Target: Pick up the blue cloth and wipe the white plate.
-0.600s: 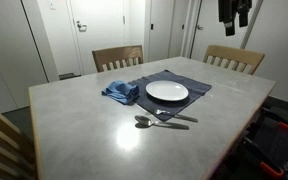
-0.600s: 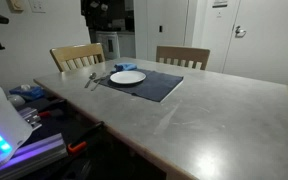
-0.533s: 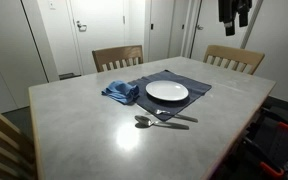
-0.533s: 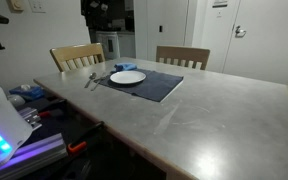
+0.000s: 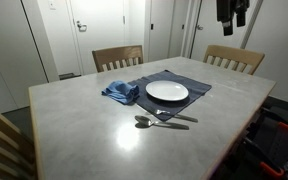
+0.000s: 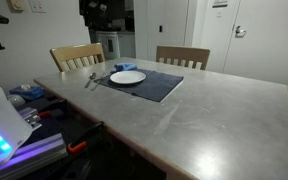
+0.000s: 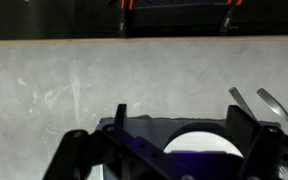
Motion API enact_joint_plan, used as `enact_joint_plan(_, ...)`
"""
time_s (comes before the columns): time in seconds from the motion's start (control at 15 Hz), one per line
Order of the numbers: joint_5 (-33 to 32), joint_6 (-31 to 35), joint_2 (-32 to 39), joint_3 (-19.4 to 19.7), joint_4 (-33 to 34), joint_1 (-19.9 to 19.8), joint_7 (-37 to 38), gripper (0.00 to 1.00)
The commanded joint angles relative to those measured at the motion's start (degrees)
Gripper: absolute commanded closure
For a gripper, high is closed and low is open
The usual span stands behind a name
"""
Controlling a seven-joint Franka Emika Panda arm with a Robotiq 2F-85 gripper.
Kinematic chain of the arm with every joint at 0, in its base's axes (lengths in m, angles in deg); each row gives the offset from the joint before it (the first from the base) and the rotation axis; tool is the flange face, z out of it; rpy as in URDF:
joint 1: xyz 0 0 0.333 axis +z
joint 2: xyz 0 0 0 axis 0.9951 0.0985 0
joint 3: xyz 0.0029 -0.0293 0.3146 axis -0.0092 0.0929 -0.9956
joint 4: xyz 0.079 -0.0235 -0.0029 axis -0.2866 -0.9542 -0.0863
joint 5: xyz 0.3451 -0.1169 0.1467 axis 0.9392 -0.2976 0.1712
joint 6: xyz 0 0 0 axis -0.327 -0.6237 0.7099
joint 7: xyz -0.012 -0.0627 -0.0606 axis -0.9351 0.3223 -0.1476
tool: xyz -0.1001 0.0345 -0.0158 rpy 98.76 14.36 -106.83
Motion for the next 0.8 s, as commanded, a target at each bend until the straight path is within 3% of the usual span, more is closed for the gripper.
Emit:
enact_joint_plan(0.0,3.47,4.74,1.05,1.18,-0.7,1.44,-0.71,0.0)
enact_joint_plan(0.2,13.29,16.18,7.05,1.89,0.29,3.28,-3.31,0.0)
enact_joint_plan(0.47,24.94,30.32,14.04,3.07,2.32,5.66,-13.3,0.0)
enact_joint_plan(0.73,35.61,36.16,21.7,2.7,8.37,6.99,-24.31,0.0)
